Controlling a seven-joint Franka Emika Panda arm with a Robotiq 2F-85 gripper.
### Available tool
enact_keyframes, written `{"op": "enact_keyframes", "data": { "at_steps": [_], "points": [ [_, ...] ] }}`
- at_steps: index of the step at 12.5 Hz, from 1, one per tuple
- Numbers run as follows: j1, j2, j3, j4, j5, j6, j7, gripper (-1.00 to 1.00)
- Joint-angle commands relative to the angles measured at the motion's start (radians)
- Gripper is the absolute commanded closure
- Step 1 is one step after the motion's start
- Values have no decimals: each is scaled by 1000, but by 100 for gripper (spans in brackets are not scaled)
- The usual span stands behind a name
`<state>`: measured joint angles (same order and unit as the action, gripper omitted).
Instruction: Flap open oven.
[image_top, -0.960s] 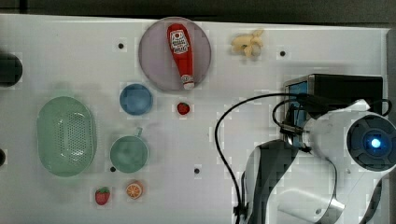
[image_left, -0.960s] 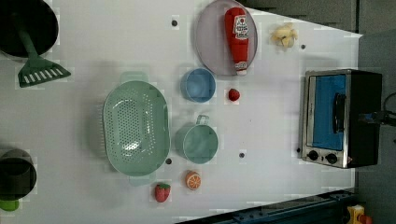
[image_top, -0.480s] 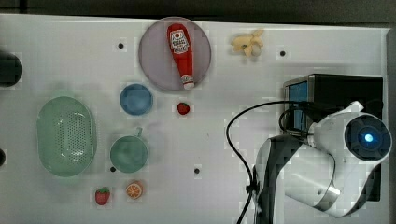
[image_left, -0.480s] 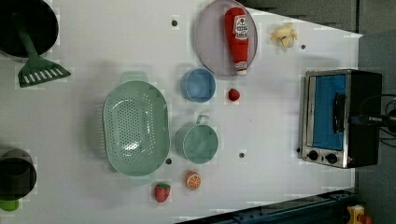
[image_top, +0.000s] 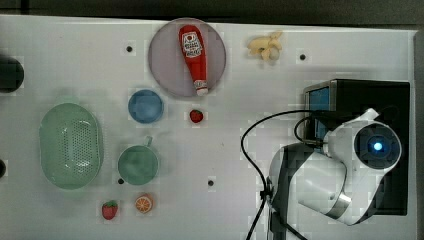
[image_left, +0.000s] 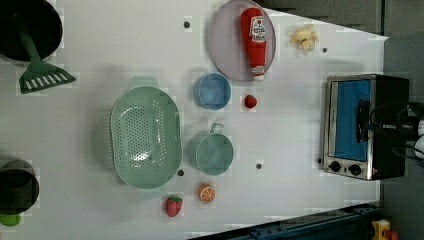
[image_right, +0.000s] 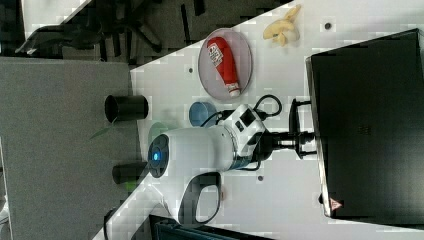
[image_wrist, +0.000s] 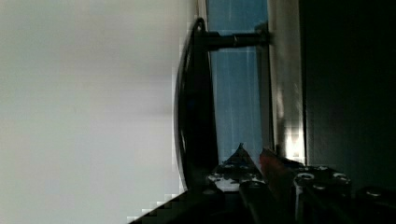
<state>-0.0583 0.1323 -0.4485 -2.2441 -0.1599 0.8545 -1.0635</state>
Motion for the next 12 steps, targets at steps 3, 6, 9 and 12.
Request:
{"op": "enact_keyframes", "data": {
  "at_steps": [3, 6, 9, 12],
  "points": [
    [18, 32, 32, -5, -4, 61, -34, 65],
    [39, 35, 67, -13, -31, 47, 51, 65],
    [66, 36, 106, -25, -169, 41, 173, 65],
    [90, 42, 149, -42, -315, 20, 388, 65]
  ]
}}
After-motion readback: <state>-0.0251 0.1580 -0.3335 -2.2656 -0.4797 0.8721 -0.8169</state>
